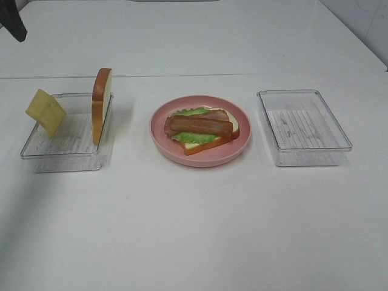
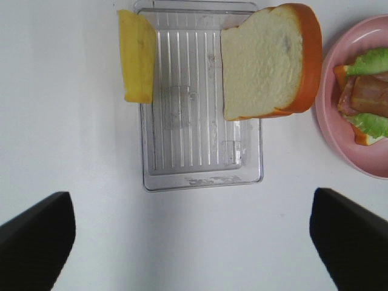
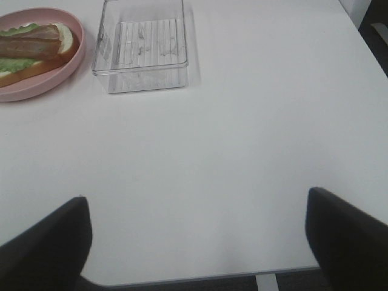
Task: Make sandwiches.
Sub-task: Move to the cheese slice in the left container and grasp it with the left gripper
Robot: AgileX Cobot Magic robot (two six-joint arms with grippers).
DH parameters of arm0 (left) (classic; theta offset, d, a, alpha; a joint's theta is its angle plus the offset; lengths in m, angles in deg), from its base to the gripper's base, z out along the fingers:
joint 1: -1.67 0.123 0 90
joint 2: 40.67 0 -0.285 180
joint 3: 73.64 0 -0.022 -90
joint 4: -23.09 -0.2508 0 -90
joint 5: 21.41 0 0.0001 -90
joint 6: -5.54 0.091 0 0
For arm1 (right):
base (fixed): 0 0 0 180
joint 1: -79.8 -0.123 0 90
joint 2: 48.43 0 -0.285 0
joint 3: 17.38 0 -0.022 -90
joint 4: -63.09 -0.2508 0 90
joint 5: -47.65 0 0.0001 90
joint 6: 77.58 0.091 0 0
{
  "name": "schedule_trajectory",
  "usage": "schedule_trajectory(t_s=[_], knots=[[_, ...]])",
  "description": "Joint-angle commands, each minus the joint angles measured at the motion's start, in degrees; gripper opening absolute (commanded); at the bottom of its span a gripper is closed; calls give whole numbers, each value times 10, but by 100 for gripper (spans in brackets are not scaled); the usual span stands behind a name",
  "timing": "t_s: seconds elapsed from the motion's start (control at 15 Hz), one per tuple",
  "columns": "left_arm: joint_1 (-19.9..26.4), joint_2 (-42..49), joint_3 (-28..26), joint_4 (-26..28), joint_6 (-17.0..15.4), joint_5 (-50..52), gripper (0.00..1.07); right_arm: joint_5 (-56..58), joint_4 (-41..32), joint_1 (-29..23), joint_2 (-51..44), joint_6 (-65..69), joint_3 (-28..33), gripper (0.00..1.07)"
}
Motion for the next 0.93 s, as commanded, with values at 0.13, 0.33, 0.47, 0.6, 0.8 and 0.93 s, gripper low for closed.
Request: schedule_trajectory(t_s=[0.13,0.33,0.47,0.6,0.8,0.93], knots=[[66,2,92,69,85,92,98,-5,-3,3,-19,-4,2,92],[115,-16,133,122,131,150,98,-5,-3,3,-19,-4,2,92],[139,-45,133,195,187,153,94,-5,-3,3,-19,-4,2,92],[143,-74,133,235,223,169,91,-5,-3,3,-19,-4,2,92],[141,-124,133,257,248,215,91,-5,-3,3,-19,-4,2,92],[141,-142,128,265,249,230,91,-5,-3,3,-19,-4,2,92]])
